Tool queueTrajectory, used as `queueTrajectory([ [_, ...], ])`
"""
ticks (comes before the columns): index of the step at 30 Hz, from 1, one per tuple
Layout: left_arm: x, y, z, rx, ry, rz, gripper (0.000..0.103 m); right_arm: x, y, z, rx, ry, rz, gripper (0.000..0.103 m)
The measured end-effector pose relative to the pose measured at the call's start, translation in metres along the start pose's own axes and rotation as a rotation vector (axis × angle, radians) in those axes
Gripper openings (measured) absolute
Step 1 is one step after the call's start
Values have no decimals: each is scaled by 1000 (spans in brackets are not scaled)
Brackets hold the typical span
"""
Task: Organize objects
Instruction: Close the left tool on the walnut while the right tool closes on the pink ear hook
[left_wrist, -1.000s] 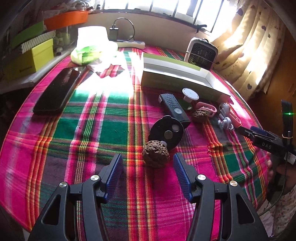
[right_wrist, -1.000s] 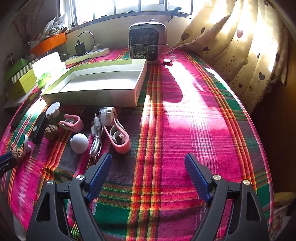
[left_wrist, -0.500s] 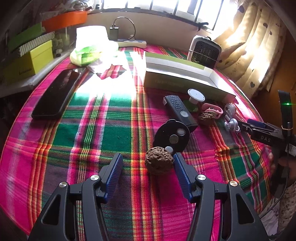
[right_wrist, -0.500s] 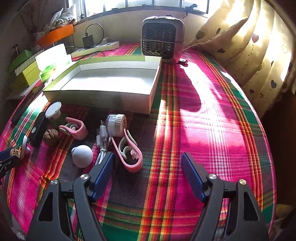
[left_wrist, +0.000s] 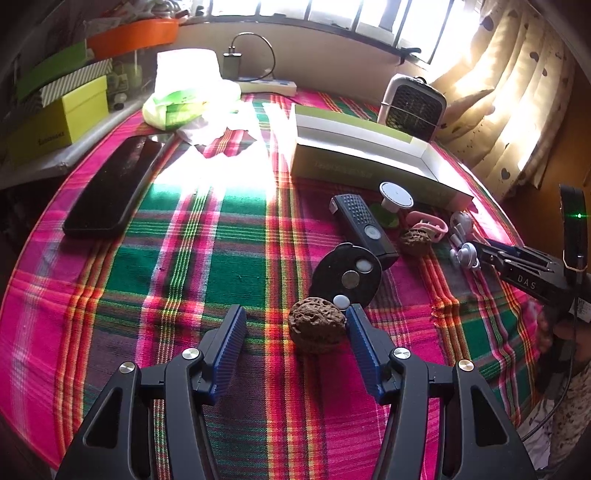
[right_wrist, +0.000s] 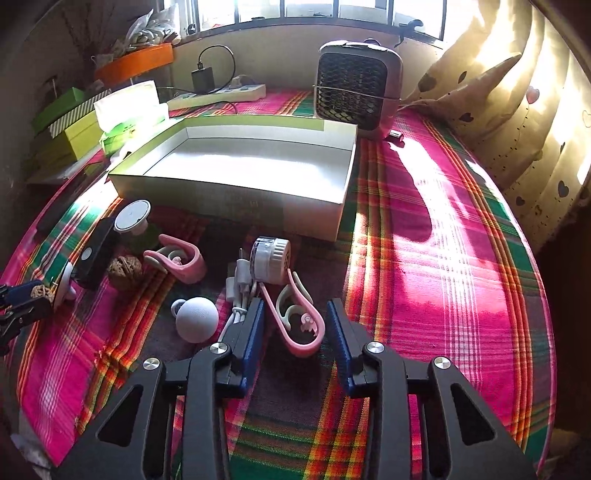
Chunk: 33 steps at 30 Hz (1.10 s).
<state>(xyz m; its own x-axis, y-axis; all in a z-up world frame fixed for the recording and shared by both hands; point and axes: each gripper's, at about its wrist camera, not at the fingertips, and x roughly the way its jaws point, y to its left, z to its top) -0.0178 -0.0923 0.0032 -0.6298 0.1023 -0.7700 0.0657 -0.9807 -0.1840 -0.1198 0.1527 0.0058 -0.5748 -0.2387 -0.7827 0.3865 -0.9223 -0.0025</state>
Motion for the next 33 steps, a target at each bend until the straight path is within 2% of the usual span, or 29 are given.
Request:
queueTrajectory([
  [2, 0, 1, 0, -1, 0, 0, 55, -1, 1, -1, -3, -1, -1, 25],
  [6, 0, 1, 0, -3, -1, 0, 54, -2, 0, -3, 10, -2, -3, 24],
  [15, -1, 4, -2, -19, -9, 4, 44, -8, 0, -9, 48, -9, -11, 24],
  [26, 1, 4, 1, -37, -6, -4, 43, -9, 1, -11, 62, -9, -21, 24],
  [30, -1, 4, -1, -13, -15, 30, 30, -10, 2, -11, 68, -9, -22, 24],
  [33, -1, 6, 0, -20, -17, 24, 29, -10, 2, -12, 69, -10, -24, 24],
])
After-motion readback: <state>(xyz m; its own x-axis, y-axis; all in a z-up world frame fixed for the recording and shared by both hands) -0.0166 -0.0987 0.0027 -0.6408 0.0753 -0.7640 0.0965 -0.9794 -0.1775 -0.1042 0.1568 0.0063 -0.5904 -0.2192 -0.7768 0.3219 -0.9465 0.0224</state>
